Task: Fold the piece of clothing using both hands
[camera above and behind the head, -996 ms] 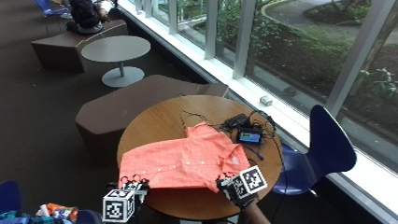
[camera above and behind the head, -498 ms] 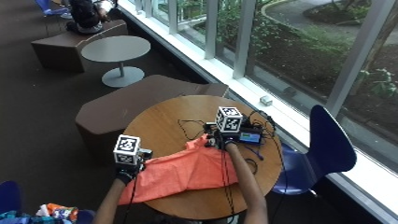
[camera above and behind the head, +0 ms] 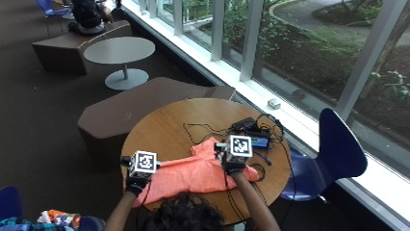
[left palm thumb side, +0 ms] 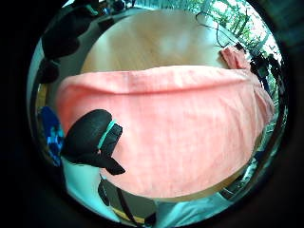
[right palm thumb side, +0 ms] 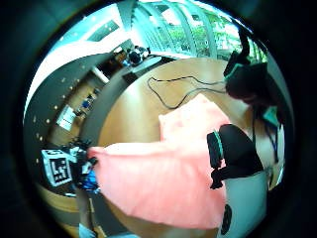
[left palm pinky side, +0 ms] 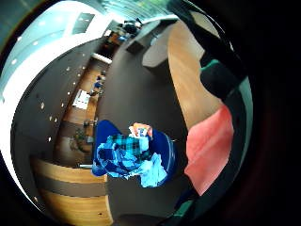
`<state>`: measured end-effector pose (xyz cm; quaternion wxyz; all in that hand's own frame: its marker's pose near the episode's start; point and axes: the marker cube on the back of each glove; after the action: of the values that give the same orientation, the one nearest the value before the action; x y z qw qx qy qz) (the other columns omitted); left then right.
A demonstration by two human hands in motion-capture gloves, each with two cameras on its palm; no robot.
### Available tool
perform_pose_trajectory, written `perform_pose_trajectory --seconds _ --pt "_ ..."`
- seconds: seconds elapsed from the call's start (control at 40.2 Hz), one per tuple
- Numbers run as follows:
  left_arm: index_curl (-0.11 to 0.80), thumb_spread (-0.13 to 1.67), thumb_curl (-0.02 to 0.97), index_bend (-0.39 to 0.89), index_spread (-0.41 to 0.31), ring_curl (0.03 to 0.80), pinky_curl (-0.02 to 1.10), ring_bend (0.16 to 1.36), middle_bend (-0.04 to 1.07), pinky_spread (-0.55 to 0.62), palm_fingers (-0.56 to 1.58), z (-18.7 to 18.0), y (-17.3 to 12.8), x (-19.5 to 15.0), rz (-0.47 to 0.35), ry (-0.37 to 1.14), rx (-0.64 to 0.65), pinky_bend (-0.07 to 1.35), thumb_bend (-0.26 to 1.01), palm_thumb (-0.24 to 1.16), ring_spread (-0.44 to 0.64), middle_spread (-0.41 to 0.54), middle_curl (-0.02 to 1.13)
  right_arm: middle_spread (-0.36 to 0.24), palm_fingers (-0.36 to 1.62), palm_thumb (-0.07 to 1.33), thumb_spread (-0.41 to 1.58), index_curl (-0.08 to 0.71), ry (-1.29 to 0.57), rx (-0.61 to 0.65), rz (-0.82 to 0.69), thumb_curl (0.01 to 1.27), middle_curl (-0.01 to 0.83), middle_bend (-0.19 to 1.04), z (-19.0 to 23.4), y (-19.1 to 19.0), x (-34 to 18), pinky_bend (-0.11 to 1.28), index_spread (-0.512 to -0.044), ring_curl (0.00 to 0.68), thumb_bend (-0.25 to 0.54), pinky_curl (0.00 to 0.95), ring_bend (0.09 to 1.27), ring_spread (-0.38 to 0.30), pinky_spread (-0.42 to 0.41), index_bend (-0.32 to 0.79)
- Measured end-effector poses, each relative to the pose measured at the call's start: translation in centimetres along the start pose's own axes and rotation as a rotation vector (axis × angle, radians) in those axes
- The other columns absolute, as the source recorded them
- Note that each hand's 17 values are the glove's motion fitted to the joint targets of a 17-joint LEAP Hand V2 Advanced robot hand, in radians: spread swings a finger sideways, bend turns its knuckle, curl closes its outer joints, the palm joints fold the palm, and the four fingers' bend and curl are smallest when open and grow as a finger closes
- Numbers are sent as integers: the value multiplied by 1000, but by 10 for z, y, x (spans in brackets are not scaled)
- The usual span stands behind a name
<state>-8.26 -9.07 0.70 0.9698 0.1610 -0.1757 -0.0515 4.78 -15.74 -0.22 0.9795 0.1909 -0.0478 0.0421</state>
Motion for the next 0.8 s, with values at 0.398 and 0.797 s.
perform_pose_trajectory --seconds 0.398,0.797 --pt "386 1213 266 192 -212 363 440 549 235 -35 631 36 99 34 79 299 -443 460 -28 379 -148 -185 420 -81 829 703 1144 278 46 41 639 382 414 227 -10 187 97 593 -267 385 -38 397 500 -79 -84 -1" --pt "338 1269 162 152 -97 327 412 577 169 359 20 61 100 36 83 491 -556 501 -39 -43 310 148 334 91 579 659 1185 59 50 -221 612 384 317 60 45 127 58 1047 -289 482 45 487 833 -130 -264 1"
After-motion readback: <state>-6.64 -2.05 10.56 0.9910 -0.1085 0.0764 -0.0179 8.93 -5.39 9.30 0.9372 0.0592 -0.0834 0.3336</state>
